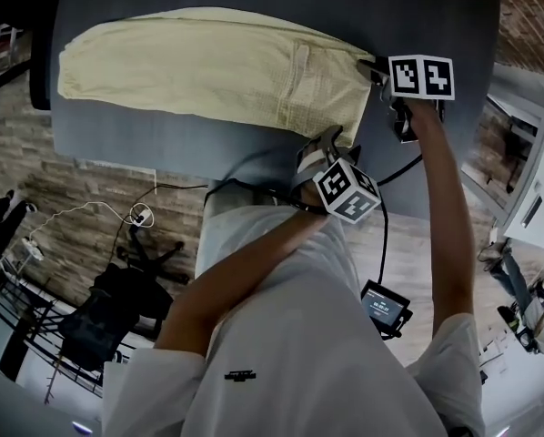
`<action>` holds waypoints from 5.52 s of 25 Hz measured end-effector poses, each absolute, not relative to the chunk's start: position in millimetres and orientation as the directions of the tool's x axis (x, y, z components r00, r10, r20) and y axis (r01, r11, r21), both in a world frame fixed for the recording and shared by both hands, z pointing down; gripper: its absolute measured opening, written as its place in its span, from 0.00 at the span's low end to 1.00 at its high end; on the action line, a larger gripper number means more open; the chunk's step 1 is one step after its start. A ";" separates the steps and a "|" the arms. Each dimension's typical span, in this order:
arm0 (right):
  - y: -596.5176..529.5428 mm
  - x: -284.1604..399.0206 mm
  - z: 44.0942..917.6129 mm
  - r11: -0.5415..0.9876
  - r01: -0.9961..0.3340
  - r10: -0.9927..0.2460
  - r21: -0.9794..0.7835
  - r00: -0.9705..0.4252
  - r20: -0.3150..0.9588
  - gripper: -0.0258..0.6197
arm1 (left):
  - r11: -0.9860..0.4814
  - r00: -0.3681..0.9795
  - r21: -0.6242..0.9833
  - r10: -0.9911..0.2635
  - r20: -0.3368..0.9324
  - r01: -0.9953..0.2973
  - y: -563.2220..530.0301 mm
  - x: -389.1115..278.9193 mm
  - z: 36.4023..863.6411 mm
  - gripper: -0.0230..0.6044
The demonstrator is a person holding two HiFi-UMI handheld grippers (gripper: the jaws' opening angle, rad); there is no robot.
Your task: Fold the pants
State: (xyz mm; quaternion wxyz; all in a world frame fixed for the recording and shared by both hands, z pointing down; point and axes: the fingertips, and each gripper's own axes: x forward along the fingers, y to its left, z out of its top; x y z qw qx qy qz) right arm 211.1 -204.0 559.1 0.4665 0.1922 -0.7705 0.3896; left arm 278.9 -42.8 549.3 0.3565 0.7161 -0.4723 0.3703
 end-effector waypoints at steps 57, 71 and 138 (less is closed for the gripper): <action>-193.7 165.5 420.7 0.641 -0.612 -0.039 -0.464 -0.630 0.776 0.10 | -0.127 0.496 0.545 -0.618 0.610 -0.829 -48.7 192.0 421.5 0.15; -160.4 70.5 429.1 0.686 -0.567 0.010 -0.456 -0.619 0.786 0.10 | 0.088 0.452 0.714 -0.719 0.528 -0.694 -20.0 114.8 439.2 0.16; -155.9 104.4 555.4 0.578 -0.659 0.143 -0.482 -0.499 0.855 0.34 | 0.057 0.192 0.246 -0.468 0.863 -0.968 -24.8 154.3 556.0 0.45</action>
